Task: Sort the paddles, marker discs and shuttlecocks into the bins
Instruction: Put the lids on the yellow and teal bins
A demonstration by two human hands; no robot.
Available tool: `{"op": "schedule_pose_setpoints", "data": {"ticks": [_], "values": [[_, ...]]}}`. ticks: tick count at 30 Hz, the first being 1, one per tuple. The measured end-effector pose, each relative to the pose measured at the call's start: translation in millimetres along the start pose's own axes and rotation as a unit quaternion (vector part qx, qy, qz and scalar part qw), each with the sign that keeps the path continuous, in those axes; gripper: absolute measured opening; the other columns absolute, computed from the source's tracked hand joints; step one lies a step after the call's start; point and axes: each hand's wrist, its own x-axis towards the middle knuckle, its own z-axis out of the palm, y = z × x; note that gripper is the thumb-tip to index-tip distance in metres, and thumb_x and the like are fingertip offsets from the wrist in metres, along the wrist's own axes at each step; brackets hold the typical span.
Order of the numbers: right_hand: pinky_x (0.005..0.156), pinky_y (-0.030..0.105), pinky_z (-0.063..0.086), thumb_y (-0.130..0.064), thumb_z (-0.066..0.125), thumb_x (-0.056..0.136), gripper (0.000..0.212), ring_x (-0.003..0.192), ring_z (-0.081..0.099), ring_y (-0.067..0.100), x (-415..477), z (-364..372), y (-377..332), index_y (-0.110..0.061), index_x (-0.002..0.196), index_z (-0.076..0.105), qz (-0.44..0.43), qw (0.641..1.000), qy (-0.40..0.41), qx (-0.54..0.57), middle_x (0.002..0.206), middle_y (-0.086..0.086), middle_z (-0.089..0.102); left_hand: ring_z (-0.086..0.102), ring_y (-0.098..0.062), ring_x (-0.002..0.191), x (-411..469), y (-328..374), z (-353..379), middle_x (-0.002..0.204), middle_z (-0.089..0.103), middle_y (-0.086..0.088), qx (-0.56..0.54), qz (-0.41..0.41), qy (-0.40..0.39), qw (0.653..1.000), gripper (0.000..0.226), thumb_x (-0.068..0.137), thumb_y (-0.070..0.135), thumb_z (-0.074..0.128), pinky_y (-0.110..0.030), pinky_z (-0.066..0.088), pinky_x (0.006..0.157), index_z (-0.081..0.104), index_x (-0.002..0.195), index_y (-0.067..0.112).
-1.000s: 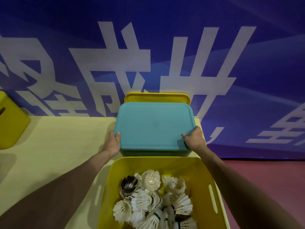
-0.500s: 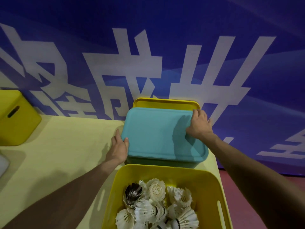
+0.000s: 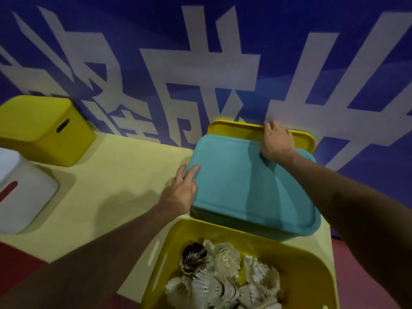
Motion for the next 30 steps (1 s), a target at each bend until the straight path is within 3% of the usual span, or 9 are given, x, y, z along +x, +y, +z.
{"op": "schedule_pose_setpoints", "data": {"ticks": [4,10,13,15,19,22,24,26,30], "values": [[0.098,0.045,0.037,-0.019,0.045,0.096,0.031,0.116,0.042,0.036,6.9,2.3,-1.8,-0.007,0.123,0.052,-0.01,0.999,0.043,-0.032,0.124,0.018,0.043,0.05,-0.032,0.117,-1.4,5.5,-4.4,0.151,0.019,-0.008,-0.011,-0.033,-0.008,0.999,0.048,0.1,0.023,0.031,-0.049,0.048,0.093,0.022,0.146,0.034],[0.088,0.037,0.037,-0.015,0.046,0.096,0.022,0.098,0.059,0.032,5.2,-8.4,3.3,-0.009,0.101,0.067,0.035,0.997,0.07,0.017,0.103,0.015,0.067,0.047,-0.03,0.121,3.9,11.0,-21.9,0.151,0.019,-0.009,0.019,-0.04,-0.038,0.998,0.048,0.1,0.023,0.035,-0.046,0.046,0.096,0.025,0.146,0.034],[0.088,0.039,0.036,-0.02,0.051,0.095,0.024,0.102,0.057,0.035,-3.7,-22.9,3.6,-0.002,0.101,0.067,0.082,0.989,0.109,0.054,0.105,0.02,0.066,0.039,-0.028,0.128,8.3,19.3,-35.5,0.154,0.008,-0.004,0.018,-0.057,-0.04,0.997,0.048,0.097,0.027,0.043,-0.045,0.042,0.103,0.032,0.143,0.035],[0.087,0.039,0.036,-0.024,0.052,0.095,0.026,0.104,0.055,0.035,-12.9,-35.6,5.4,-0.007,0.106,0.069,0.079,0.986,0.135,0.055,0.106,0.019,0.066,0.037,-0.028,0.131,5.7,28.7,-43.7,0.154,0.004,0.001,-0.009,-0.076,-0.03,0.997,0.051,0.094,0.032,0.048,-0.045,0.04,0.105,0.033,0.142,0.035],[0.086,0.04,0.039,-0.021,0.056,0.092,0.023,0.101,0.056,0.038,-40.8,-65.5,8.6,-0.016,0.109,0.071,0.079,0.973,0.184,0.113,0.102,0.022,0.067,0.038,-0.024,0.13,-5.2,57.9,-62.0,0.148,0.015,0.005,-0.107,-0.068,0.028,0.991,0.058,0.089,0.045,0.054,-0.042,0.041,0.105,0.036,0.142,0.029],[0.085,0.04,0.045,-0.019,0.061,0.089,0.02,0.096,0.059,0.036,-65.6,-86.0,4.8,-0.016,0.104,0.073,0.061,0.958,0.238,0.15,0.1,0.018,0.071,0.049,-0.019,0.117,-16.0,83.4,-85.7,0.137,0.036,0.001,-0.19,-0.093,0.056,0.976,0.059,0.088,0.053,0.053,-0.035,0.046,0.092,0.04,0.138,0.024],[0.084,0.038,0.045,-0.015,0.062,0.087,0.018,0.09,0.061,0.031,-83.8,-98.6,0.6,-0.015,0.1,0.075,0.03,0.949,0.272,0.154,0.096,0.013,0.073,0.055,-0.015,0.106,-25.5,93.7,-100.8,0.127,0.049,0.001,-0.274,-0.112,0.047,0.954,0.064,0.086,0.06,0.051,-0.033,0.047,0.088,0.041,0.134,0.018],[0.086,0.036,0.041,-0.011,0.062,0.086,0.016,0.084,0.061,0.025,-103.4,-111.0,-5.9,-0.015,0.093,0.076,0.011,0.938,0.306,0.159,0.09,0.008,0.074,0.057,-0.02,0.109,-34.8,99.3,-114.8,0.134,0.051,-0.005,-0.38,-0.125,0.028,0.916,0.076,0.083,0.068,0.049,-0.041,0.045,0.097,0.038,0.139,0.017],[0.095,0.039,0.038,-0.011,0.068,0.083,0.014,0.084,0.06,0.02,-143.9,-133.2,-27.5,-0.018,0.09,0.077,-0.008,0.921,0.348,0.176,0.088,0.002,0.075,0.065,-0.03,0.104,-62.0,105.1,-143.9,0.134,0.052,-0.016,-0.57,-0.143,-0.01,0.809,0.08,0.083,0.067,0.049,-0.047,0.05,0.096,0.03,0.145,0.021]]}}
